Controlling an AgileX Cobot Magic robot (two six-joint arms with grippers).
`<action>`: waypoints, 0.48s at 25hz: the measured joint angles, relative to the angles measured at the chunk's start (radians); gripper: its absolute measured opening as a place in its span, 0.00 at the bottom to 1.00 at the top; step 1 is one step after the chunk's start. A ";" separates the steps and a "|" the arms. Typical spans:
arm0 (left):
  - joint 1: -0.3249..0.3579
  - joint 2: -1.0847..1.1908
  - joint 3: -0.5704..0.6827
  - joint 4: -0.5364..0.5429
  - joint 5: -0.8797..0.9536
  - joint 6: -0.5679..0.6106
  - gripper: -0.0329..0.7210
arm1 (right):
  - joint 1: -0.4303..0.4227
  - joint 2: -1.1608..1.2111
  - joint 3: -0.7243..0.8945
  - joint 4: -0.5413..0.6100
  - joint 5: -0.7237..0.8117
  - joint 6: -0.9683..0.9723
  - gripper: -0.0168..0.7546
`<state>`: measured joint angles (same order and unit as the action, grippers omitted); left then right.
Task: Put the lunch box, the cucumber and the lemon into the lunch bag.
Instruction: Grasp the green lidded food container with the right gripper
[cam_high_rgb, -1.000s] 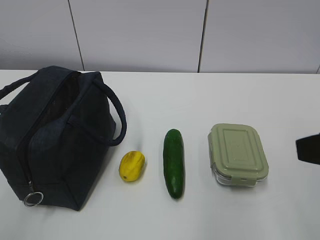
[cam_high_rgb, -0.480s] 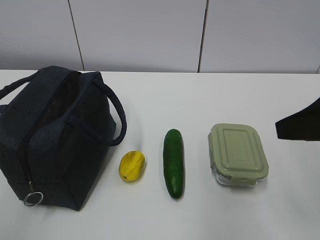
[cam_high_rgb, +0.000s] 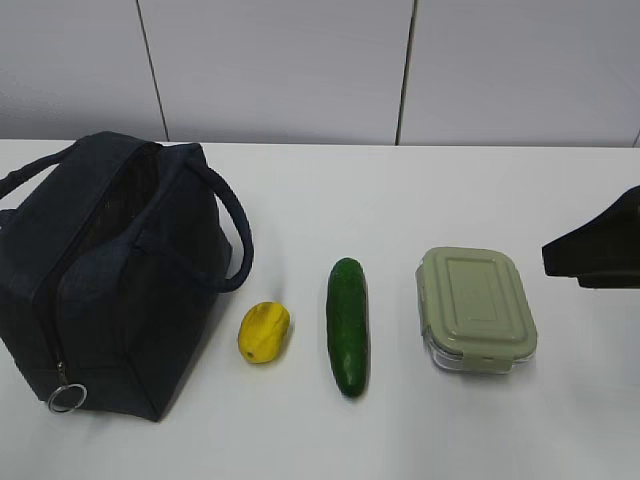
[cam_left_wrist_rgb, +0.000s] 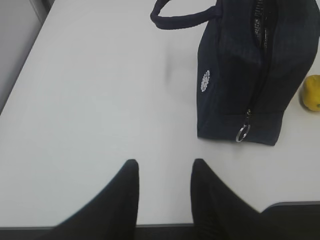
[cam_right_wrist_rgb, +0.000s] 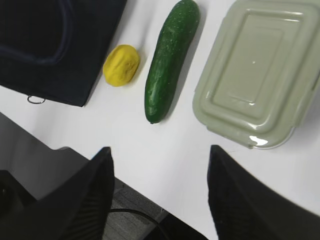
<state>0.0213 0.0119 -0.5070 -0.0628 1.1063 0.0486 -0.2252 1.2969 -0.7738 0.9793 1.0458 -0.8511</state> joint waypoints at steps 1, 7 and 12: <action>0.000 0.000 0.000 0.000 0.000 0.000 0.36 | -0.021 0.015 0.000 0.007 0.002 -0.006 0.60; 0.000 0.000 0.000 0.000 0.000 0.000 0.36 | -0.167 0.113 -0.004 0.113 0.056 -0.098 0.60; 0.000 0.000 0.000 0.000 0.000 0.000 0.36 | -0.227 0.245 -0.048 0.145 0.117 -0.165 0.60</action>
<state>0.0213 0.0119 -0.5070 -0.0628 1.1063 0.0486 -0.4517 1.5418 -0.8221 1.1243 1.1627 -1.0157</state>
